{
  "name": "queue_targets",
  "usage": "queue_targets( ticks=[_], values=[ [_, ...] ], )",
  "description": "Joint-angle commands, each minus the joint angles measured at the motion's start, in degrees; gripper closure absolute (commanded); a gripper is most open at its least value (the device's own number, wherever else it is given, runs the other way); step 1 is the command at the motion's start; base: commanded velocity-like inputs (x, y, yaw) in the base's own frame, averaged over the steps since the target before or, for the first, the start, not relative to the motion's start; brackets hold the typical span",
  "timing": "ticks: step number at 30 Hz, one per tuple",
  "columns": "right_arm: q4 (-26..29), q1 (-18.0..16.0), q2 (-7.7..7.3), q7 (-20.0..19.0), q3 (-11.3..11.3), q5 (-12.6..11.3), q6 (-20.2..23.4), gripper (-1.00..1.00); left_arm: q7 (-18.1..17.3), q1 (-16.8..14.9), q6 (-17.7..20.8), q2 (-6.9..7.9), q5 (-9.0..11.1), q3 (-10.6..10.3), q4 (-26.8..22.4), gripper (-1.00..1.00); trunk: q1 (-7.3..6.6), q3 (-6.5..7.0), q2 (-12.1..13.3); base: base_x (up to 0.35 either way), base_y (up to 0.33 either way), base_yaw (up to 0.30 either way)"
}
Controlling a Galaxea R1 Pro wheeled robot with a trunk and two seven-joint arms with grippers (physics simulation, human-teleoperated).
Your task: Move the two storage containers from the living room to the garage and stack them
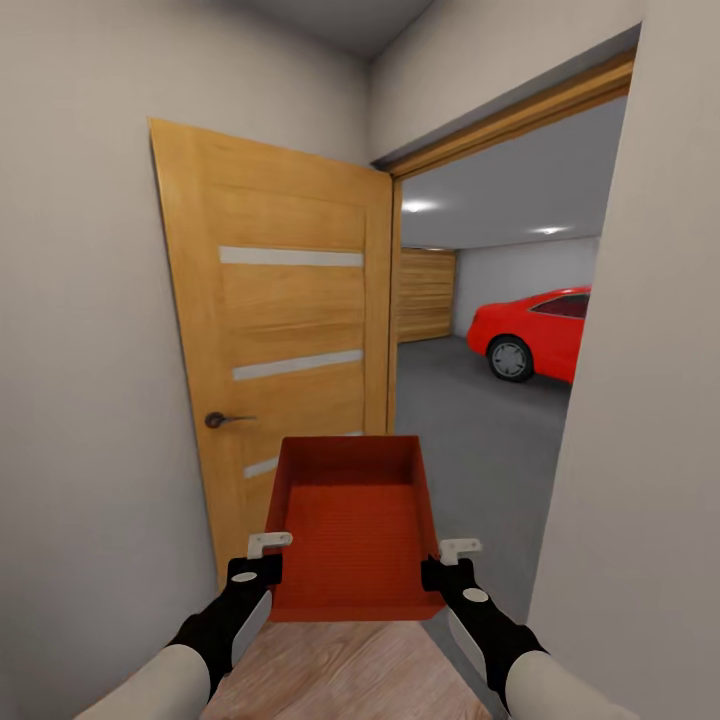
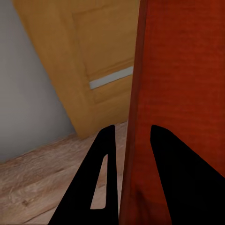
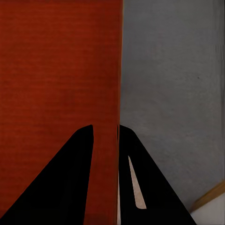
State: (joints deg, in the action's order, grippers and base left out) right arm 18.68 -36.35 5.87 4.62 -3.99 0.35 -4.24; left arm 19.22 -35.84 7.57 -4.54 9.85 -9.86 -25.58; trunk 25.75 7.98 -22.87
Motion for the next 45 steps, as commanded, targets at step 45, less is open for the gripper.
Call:
queue_targets(
  ticks=[45],
  values=[
    [-0.2, 0.0, -0.07, 0.0, 0.4, -1.7, -0.1, 1.00, 0.4, -0.1, -2.4, 0.85, 0.4, 3.4, 0.6, 1.00, 0.03, -0.03, -0.1, 0.259, 0.081, -0.246]
  ],
)
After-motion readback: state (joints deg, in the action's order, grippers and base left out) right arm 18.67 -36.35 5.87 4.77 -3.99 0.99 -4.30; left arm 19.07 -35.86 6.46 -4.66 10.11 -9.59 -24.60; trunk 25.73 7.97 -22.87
